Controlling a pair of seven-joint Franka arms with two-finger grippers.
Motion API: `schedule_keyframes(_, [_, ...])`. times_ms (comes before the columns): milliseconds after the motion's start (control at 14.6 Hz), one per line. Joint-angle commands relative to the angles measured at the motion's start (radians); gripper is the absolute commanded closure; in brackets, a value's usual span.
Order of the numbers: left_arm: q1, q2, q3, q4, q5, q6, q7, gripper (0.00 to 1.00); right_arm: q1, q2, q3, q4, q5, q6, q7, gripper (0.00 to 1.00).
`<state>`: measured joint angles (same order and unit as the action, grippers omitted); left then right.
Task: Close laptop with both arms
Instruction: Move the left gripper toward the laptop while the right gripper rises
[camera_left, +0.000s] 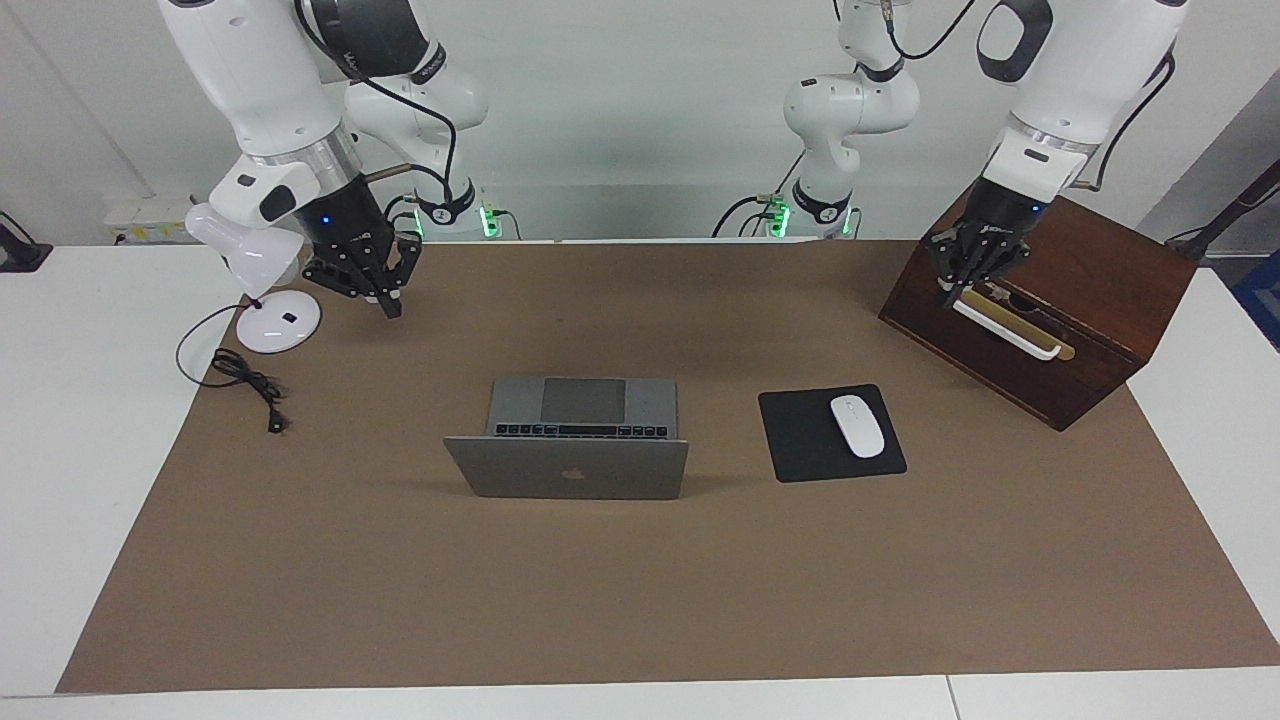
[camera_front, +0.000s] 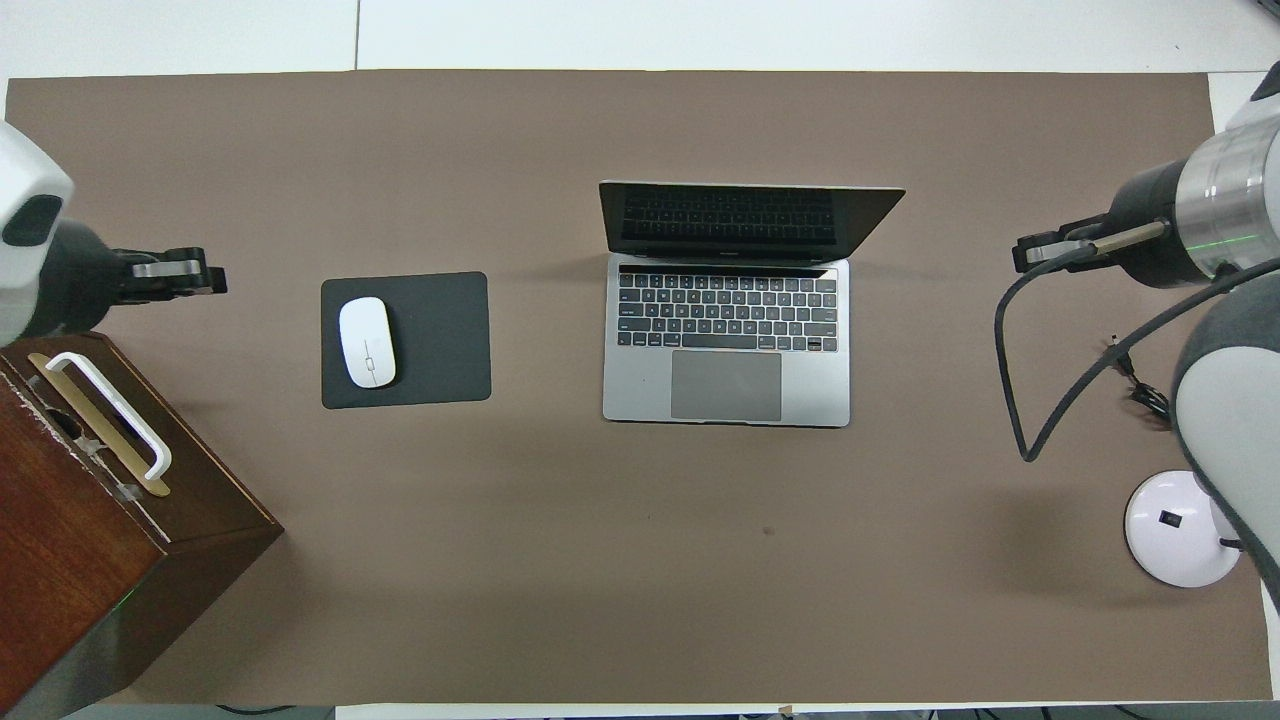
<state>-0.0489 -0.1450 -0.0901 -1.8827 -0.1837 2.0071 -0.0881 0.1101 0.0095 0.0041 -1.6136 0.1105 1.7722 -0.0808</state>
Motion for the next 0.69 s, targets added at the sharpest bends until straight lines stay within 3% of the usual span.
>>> schedule_keyframes(0, [-0.086, -0.117, 0.010, -0.221, -0.022, 0.209, -0.041, 1.00, -0.006, 0.079, 0.005, 0.098, 0.023, -0.010, -0.025, 1.00])
schedule_keyframes(275, [-0.193, -0.171, 0.010, -0.370, -0.026, 0.399, -0.044, 1.00, -0.003, 0.208, 0.017, 0.222, 0.017, 0.000, -0.024, 1.00])
schedule_keyframes(618, [-0.337, -0.156, 0.010, -0.496, -0.026, 0.666, -0.065, 1.00, 0.023, 0.365, 0.017, 0.368, 0.015, 0.010, -0.019, 1.00])
